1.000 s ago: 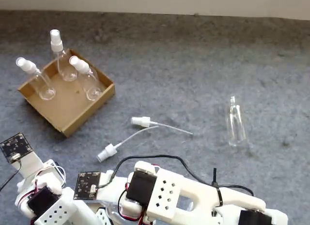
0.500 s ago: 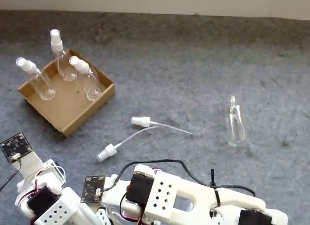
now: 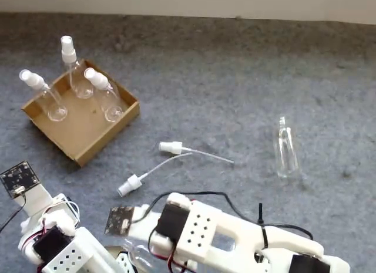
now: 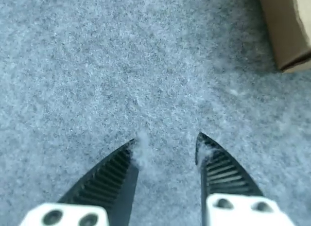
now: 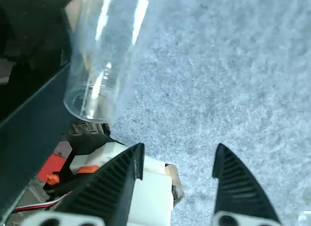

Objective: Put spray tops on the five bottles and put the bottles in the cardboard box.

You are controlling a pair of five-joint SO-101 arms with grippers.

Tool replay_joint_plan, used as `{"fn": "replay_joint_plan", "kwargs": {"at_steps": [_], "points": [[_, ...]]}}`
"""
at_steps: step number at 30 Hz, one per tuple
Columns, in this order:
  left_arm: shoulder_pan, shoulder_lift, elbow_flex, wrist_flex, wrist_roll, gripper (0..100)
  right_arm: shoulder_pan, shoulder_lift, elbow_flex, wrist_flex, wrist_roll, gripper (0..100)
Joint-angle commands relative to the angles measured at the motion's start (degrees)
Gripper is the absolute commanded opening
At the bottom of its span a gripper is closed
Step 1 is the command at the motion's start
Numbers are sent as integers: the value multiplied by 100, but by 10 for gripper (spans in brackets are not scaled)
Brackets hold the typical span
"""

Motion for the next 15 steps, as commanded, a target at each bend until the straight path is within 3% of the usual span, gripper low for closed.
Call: {"fn": "replay_joint_plan", "kwargs": {"at_steps": [1,8,15], "points": [[-66,-75,84,-79,-53,136,919,-57,-48,-22,-18,136],[-66,-75,207,-211,-44,133,2510,-66,-418,-171,-26,8],[-66,-75,207,-237,-44,133,3609,-75,-1068,-119,-35,5]]}}
